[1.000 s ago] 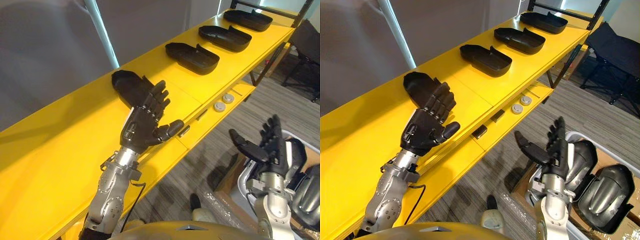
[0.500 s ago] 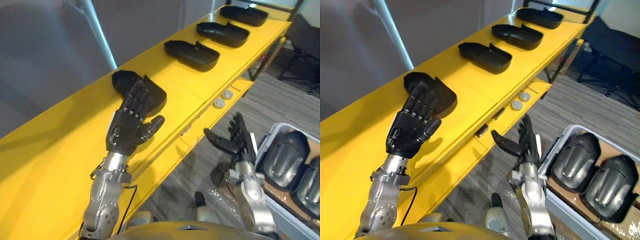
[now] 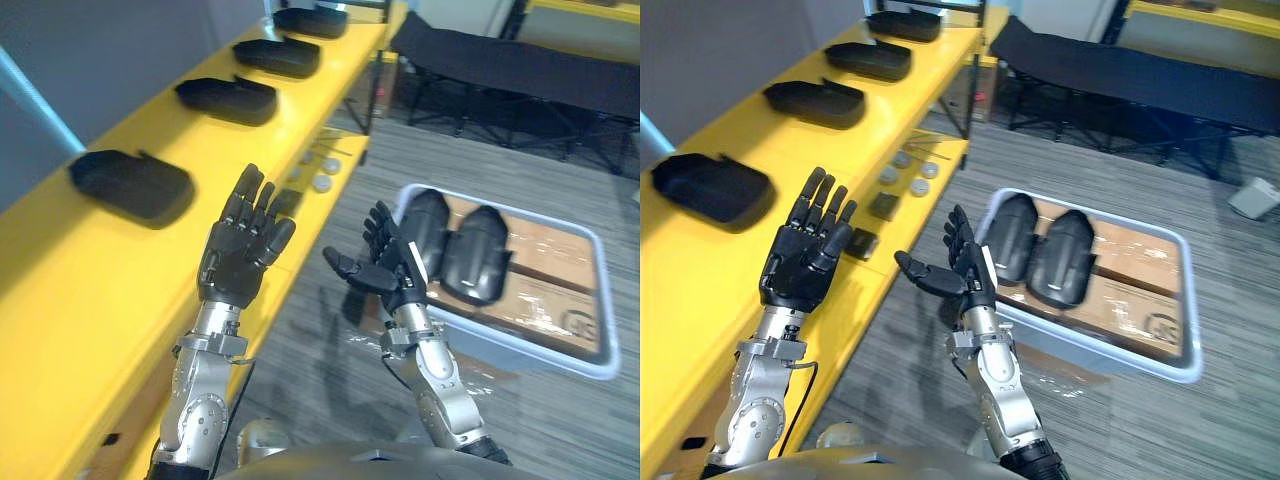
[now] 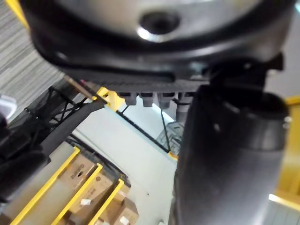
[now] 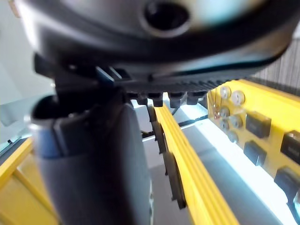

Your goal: Walk over and take three plastic housings, then place them on the shelf

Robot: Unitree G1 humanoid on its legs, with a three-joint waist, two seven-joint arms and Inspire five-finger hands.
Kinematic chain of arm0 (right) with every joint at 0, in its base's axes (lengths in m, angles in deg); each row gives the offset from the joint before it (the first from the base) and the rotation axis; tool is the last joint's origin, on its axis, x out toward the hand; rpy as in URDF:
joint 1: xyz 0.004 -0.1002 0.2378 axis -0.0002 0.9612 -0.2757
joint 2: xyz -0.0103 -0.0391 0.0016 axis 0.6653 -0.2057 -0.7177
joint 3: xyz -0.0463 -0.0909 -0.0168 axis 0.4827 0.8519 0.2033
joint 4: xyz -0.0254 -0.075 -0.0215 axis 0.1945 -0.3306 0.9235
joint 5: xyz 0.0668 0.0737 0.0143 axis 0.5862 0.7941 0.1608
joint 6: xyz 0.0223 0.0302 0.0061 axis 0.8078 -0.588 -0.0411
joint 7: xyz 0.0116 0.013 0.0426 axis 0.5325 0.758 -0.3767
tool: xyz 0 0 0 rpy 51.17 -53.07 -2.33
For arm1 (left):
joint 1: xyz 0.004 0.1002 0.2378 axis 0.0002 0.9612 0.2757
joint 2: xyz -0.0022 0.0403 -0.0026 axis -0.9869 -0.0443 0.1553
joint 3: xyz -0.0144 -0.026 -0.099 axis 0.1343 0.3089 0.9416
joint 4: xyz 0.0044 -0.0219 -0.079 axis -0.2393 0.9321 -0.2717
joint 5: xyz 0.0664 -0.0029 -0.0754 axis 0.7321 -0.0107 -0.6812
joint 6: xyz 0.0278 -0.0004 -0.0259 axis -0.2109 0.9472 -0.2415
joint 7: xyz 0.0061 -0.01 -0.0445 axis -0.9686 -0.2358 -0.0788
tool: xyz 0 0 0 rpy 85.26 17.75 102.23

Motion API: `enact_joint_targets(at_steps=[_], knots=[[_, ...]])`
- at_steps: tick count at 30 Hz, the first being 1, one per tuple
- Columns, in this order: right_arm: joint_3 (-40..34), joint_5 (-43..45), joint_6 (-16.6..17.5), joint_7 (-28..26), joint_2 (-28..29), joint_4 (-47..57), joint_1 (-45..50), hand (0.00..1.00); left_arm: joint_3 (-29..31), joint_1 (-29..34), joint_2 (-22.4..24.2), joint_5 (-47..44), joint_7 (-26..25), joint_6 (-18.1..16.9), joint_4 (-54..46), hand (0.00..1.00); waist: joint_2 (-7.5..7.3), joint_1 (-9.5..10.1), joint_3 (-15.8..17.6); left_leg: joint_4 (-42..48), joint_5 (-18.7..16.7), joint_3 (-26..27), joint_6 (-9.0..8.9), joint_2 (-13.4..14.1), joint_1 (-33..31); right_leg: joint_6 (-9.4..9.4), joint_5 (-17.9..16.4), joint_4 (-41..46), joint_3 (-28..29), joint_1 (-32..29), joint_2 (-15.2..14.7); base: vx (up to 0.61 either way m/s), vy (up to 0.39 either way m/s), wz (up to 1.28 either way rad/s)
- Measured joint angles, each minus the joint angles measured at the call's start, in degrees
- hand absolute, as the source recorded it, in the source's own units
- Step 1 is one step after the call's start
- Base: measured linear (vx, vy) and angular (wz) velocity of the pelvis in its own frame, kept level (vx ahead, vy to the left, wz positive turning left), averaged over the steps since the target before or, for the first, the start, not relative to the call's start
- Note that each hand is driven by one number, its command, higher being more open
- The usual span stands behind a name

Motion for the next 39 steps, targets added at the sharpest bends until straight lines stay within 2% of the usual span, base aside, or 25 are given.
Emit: enact_joint_targets(at_steps=[1, 2, 3, 4, 5, 6, 7, 8, 9, 10, 11, 12, 13, 14, 15, 17, 19, 22, 25, 26, 28, 30, 33, 36, 39], knots=[[-0.7, -0.9, -1.0, -1.1, -2.5, 0.0, 0.0, 1.0, -1.0, 0.9, 1.7, -0.5, -0.7, 0.0, 0.1, 1.0, 1.83, 0.06, -1.0, -2.3, 1.4, -1.1, -0.89, 2.9, 0.5, 4.98, -6.5, -3.6, -3.2, 1.0, 3.4, 0.11, -0.561, -0.84], [-1.1, -0.9, -1.4, -1.5, -3.8, 0.0, -0.1, 1.0, -1.7, 1.1, 2.5, -0.5, -1.0, 0.0, 0.1, 1.0, 2.72, -0.08, -1.2, -3.3, 1.9, -1.4, -0.97, 3.7, 0.7, 5.2, -8.5, -3.9, -3.8, 0.6, 4.5, 0.11, -0.577, -0.91], [-2.8, -0.9, -2.4, -1.6, -7.0, -0.1, 0.0, 1.0, -4.0, 1.1, 4.7, -0.5, -1.5, 0.1, 0.7, 1.0, 5.06, -1.59, -1.0, -5.0, 4.2, -1.8, -0.34, 5.4, 1.4, 4.17, -9.7, -1.9, -3.7, -0.8, 6.7, 0.06, -0.296, -0.39], [-4.0, -0.9, -3.3, -1.6, -8.6, -0.3, 0.4, 1.0, -5.5, 1.0, 5.3, -0.5, -1.6, 0.2, 0.7, 1.0, 5.19, -2.87, -1.0, -5.2, 7.3, -2.4, 0.71, 5.2, 1.4, 2.96, -10.7, -0.1, -3.4, -1.5, 6.8, 0.1, -0.406, -0.29], [-5.2, -1.3, -4.1, -1.7, -10.1, -0.4, 1.2, 1.0, -6.7, 0.7, 5.4, -0.5, -1.5, 0.2, 0.6, 1.0, 4.98, -3.49, -1.0, -3.4, 10.9, -4.1, 4.7, 5.3, 0.8, 2.16, -11.2, 0.2, -3.5, -1.3, 7.2, 0.08, -0.257, -0.18], [-5.4, -1.4, -4.1, -1.7, -10.4, -0.4, 1.5, 1.0, -6.7, 0.6, 5.4, -0.7, -1.3, 0.1, 0.6, 1.0, 4.54, -3.51, -1.0, -1.7, 12.9, -4.8, 7.45, 5.5, -0.2, 1.85, -11.4, -0.3, -3.5, -1.0, 7.4, 0.1, -0.347, -0.24], [-5.5, -1.4, -3.9, -2.1, -10.8, -0.4, 1.9, 1.0, -6.7, 0.4, 5.3, -1.4, -1.0, -0.3, 0.9, 1.0, 3.54, -3.61, -0.6, 2.9, 16.2, -5.9, 12.47, 6.7, -3.3, 0.97, -11.4, -3.3, -4.0, 0.7, 8.6, 0.05, -0.254, -0.21], [-5.7, -1.5, -3.8, -2.2, -11.0, -0.5, 2.0, 1.0, -6.8, 0.4, 5.4, -2.1, -0.8, -0.4, 1.2, 1.0, 3.62, -3.26, -0.7, 5.4, 13.8, -7.4, 10.76, 7.0, -4.8, 0.11, -10.8, -4.7, -4.2, 1.0, 9.2, 0.06, -0.282, -0.38], [-6.1, -2.1, -3.7, -2.1, -11.2, -0.5, 2.0, 1.0, -7.2, 0.8, 5.7, -2.3, -0.4, -0.5, 1.6, 1.0, 4.3, -1.97, -0.9, 9.2, 7.2, -10.4, 6.2, 5.1, -6.9, -1.05, -9.2, -8.0, -3.6, 1.9, 10.6, 0.03, -0.14, -0.54], [-6.1, -3.0, -2.8, -1.7, -11.2, -0.5, 2.0, 1.0, -7.9, 1.9, 5.7, -2.4, 0.4, -1.4, 1.7, 1.0, 4.89, -1.03, -1.3, 10.3, 2.1, -12.7, 4.93, 1.6, -8.6, -1.57, -7.4, -11.3, -3.3, 2.7, 12.1, 0.02, -0.044, -0.58], [-6.1, -3.4, -2.3, -1.5, -11.2, -0.4, 2.0, 1.0, -8.2, 2.5, 5.8, -2.4, 0.9, -1.7, 1.7, 1.0, 5.07, -0.71, -1.4, 9.8, 0.2, -13.7, 4.87, -0.4, -9.2, -1.67, -6.5, -12.3, -2.9, 2.8, 12.6, 0.02, -0.006, -0.5], [-6.2, -3.7, -1.2, -0.4, -11.1, -0.5, 2.0, 1.0, -9.1, 3.5, 5.7, -2.5, 1.3, -2.5, 2.0, 1.0, 5.21, 0.13, -1.5, 6.9, -2.9, -13.8, 5.63, -4.6, -9.7, -1.61, -5.4, -13.7, -2.4, 2.8, 13.4, 0.03, 0.009, -0.32], [-6.5, -3.8, -0.3, 1.2, -10.5, -1.0, 1.9, 1.0, -9.4, 4.2, 5.6, -2.5, 1.6, -2.7, 2.6, 1.0, 5.16, 0.42, -1.7, 2.9, -4.0, -14.4, 5.79, -6.7, -8.4, -1.09, -4.8, -13.7, -2.0, 2.2, 13.4, 0.03, 0.032, -0.28], [-6.6, -4.2, 0.3, 2.0, -10.1, -1.7, 1.5, 1.0, -9.3, 4.5, 5.5, -2.6, 1.7, -2.9, 3.1, 1.0, 4.4, 0.62, -1.5, 0.7, -3.5, -14.6, 4.89, -8.0, -7.4, -0.79, -4.6, -13.5, -1.6, 1.7, 12.9, 0.01, 0.043, -0.14], [-7.2, -5.9, 0.9, 3.6, -9.0, -2.6, 1.3, 1.0, -9.3, 4.8, 5.1, -3.6, 2.2, -3.0, 4.7, 1.0, 3.01, 0.77, -1.2, -1.1, -2.4, -13.9, 5.56, -9.9, -6.8, 0.04, -3.9, -13.9, -1.0, 1.3, 11.8, -0.02, 0.084, -0.1], [-7.9, -8.2, 1.0, 6.5, -7.9, -3.3, 1.1, 1.0, -9.2, 5.1, 4.7, -4.6, 2.7, -2.4, 6.8, 1.0, 2.49, 1.28, -0.9, -0.5, -2.6, -13.7, 6.14, -11.7, -6.7, 0.83, -2.8, -14.5, -0.4, 1.5, 10.1, -0.04, 0.128, -0.09], [-10.2, -8.2, 0.9, 10.6, -6.6, -8.1, -1.6, 1.0, -8.6, 5.0, 4.3, -4.5, 3.6, -2.1, 7.2, 1.0, 2.28, 2.04, -0.7, 1.0, -3.5, -13.7, 7.56, -13.2, -6.7, 1.06, -1.1, -14.9, -0.4, 1.7, 8.7, -0.07, 0.152, -0.14], [-16.2, -8.2, 0.5, 16.7, -6.2, -17.0, -6.8, 1.0, -6.9, 4.4, 3.5, -4.5, 4.7, -2.1, 7.1, 1.0, 1.7, 3.25, 0.0, 3.5, -4.9, -13.7, 8.24, -13.9, -7.8, 1.45, 0.5, -17.2, -1.0, 2.7, 7.9, -0.13, 0.104, -0.03], [-23.1, -8.7, 0.3, 22.8, -7.1, -23.4, -13.2, 1.0, -5.7, 3.2, 1.8, -4.6, 5.2, -2.1, 7.0, 1.0, 1.15, 3.49, 1.7, 6.2, -5.7, -15.2, 8.01, -13.8, -11.8, 1.46, 0.9, -18.6, -2.7, 2.0, 7.7, -0.12, 0.003, 0.19], [-27.3, -7.9, 0.3, 26.4, -9.4, -28.2, -18.8, 1.0, -4.7, 1.7, 0.8, -4.7, 5.9, -2.1, 6.9, 1.0, 0.56, 3.81, 3.5, 6.9, -5.3, -16.3, 8.1, -13.8, -14.8, 0.6, 1.8, -19.1, -3.9, 0.1, 7.8, -0.16, -0.038, 0.28], [-30.9, -5.3, 0.6, 29.2, -13.6, -33.0, -24.5, 1.0, -3.7, -0.3, 0.0, -4.9, 7.3, -2.1, 6.9, 1.0, 0.1, 4.68, 5.6, 7.5, -4.2, -17.7, 7.63, -13.6, -18.1, -0.05, 3.1, -20.2, -4.8, -1.9, 8.4, -0.15, -0.047, 0.22], [-32.5, -2.4, 0.8, 30.9, -18.1, -35.9, -29.6, 1.0, -2.9, -2.4, -0.8, -4.9, 8.5, -2.1, 6.9, 1.0, -0.13, 5.11, 8.8, 7.7, -3.1, -19.1, 7.38, -13.2, -20.2, -0.45, 4.1, -20.8, -6.2, -2.7, 9.0, -0.07, -0.054, 0.22], [-32.7, -0.5, 1.0, 30.8, -21.1, -38.2, -33.5, 1.0, -2.7, -2.6, -0.9, -4.9, 9.3, -2.1, 6.9, 1.0, -0.38, 5.48, 9.9, 8.4, -2.3, -20.2, 7.53, -12.5, -22.9, 0.07, 4.8, -20.6, -7.0, -4.4, 9.9, -0.01, -0.042, 0.13], [-30.2, 1.4, 1.1, 27.8, -24.1, -44.1, -37.6, 1.0, -2.6, -2.8, -0.9, -4.7, 10.4, -2.0, 7.0, 1.0, -0.33, 6.63, 12.2, 8.7, -2.2, -20.8, 7.5, -12.0, -22.9, 0.04, 4.8, -20.0, -7.2, -4.5, 10.4, 0.05, -0.011, 0.04], [-27.8, 1.9, 1.1, 25.5, -25.2, -50.4, -42.3, 1.0, -2.6, -3.2, -1.0, -4.6, 11.0, -2.1, 7.1, 1.0, 0.02, 6.85, 15.1, 9.5, -2.2, -21.9, 7.49, -11.9, -23.5, -0.32, 4.6, -18.5, -8.2, -4.8, 10.3, -0.01, 0.0, 0.11]])
